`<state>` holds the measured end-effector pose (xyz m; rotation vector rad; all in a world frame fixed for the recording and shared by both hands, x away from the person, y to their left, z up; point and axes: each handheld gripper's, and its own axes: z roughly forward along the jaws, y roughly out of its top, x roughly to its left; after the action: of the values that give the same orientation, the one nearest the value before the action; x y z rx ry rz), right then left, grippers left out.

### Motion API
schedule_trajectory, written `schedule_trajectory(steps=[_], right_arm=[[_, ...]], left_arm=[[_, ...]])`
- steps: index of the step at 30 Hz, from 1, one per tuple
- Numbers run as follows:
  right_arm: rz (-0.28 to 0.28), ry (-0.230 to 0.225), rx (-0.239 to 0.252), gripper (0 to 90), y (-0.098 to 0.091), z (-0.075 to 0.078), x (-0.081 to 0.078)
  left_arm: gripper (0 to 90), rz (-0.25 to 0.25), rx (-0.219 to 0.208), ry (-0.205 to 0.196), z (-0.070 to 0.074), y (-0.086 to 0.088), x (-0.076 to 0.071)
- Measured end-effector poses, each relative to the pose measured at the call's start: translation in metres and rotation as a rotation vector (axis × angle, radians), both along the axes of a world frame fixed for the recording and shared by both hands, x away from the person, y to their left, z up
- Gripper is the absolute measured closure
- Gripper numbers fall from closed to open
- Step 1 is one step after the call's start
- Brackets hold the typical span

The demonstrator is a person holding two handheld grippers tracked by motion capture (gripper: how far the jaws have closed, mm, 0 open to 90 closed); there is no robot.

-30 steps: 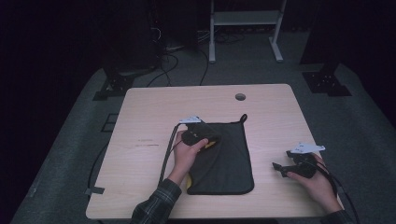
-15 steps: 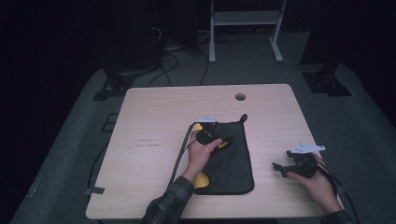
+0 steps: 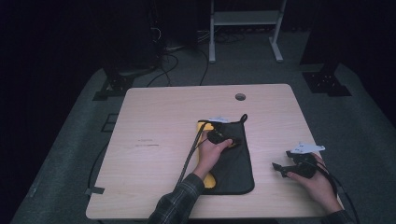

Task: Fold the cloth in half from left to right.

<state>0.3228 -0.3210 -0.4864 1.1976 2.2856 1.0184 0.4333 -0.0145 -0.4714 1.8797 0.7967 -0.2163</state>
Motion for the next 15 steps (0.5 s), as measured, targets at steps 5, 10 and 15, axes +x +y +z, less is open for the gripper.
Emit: schedule_trajectory(steps=[5,10,15], right_arm=[[0.005,-0.001,-0.001,17.3,0.0,0.0,0.0],[0.007,0.0,0.001,17.3,0.0,0.0,0.0],[0.009,-0.001,0.0,17.3,0.0,0.0,0.0]], left_arm=[[87.7,-0.003,0.046,0.015,-0.009,-0.011,0.003],[86.4,-0.002,0.146,0.006,-0.012,-0.02,0.002],[73.5,-0.004,0.154,-0.015,-0.008,-0.022,0.0]])
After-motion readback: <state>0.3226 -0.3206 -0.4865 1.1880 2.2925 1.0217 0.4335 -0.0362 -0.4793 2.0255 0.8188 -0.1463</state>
